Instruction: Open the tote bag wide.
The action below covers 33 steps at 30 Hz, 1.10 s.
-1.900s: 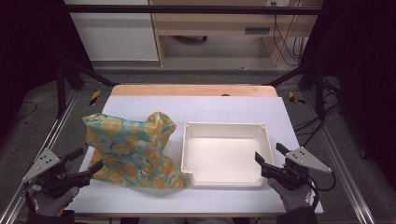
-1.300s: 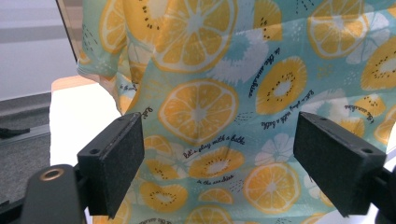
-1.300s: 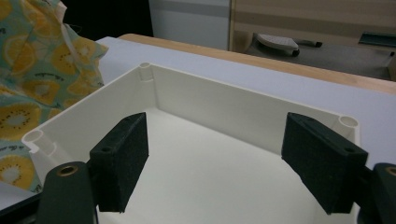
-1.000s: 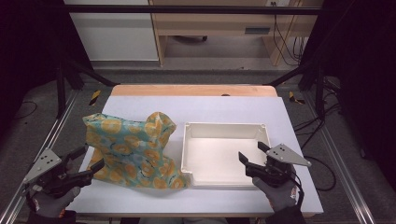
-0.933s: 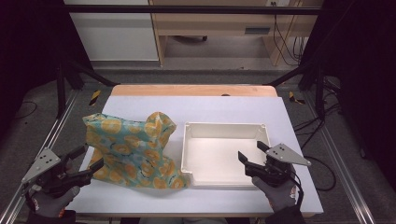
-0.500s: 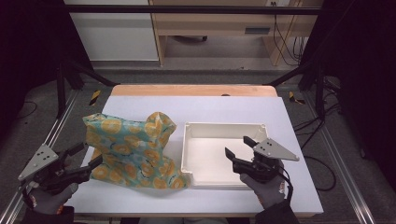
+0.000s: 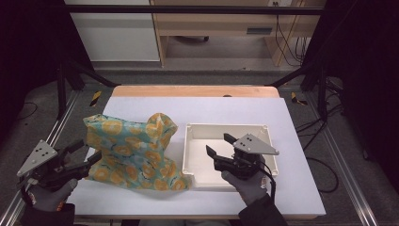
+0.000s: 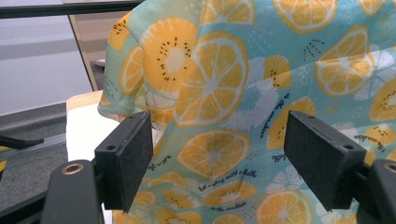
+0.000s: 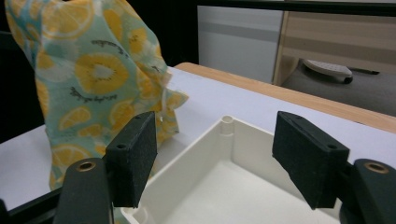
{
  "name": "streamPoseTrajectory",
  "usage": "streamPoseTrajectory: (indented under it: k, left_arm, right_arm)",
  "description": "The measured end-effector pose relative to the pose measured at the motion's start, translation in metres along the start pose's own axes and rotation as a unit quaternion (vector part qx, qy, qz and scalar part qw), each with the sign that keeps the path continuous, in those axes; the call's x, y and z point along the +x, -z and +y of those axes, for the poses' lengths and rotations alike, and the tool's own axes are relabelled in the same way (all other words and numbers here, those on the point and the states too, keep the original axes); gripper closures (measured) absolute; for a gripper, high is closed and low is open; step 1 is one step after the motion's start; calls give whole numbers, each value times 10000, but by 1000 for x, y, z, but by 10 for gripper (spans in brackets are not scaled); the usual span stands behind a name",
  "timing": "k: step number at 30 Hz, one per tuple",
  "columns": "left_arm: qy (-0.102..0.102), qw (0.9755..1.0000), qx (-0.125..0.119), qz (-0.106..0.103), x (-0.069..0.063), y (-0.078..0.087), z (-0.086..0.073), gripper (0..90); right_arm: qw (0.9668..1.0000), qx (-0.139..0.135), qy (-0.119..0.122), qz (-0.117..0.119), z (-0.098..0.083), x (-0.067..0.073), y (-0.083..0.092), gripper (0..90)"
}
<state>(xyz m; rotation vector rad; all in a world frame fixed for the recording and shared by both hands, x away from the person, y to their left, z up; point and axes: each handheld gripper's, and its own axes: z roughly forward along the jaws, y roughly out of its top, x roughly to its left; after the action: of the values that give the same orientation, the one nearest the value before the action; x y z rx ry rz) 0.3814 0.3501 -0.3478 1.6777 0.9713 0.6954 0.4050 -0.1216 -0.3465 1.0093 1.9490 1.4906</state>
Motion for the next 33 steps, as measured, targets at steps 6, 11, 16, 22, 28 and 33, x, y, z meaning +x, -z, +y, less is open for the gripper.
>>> streamPoseTrajectory:
  k: [6,11,16,22,28,33]
  left_arm:
    - [3,10000,16,30,1,-3,3,263]
    - [75,10000,44,14,3,-9,7,300]
    - [73,9999,66,86,3,-12,11,330]
    - [125,9998,43,175,3,-18,14,380]
    - [97,9996,127,245,1,-24,11,453]
    - [102,9996,117,247,2,-22,10,563]
  right_arm:
    - [9998,-42,26,201,7,14,-9,330]
    - [9990,-41,84,428,14,29,-19,355]
    - [9976,-22,132,672,20,44,-31,373]
    - [9962,-12,100,870,23,59,-45,386]
    - [9944,8,130,1047,24,75,-60,386]
    - [9937,53,138,1111,24,86,-71,415]
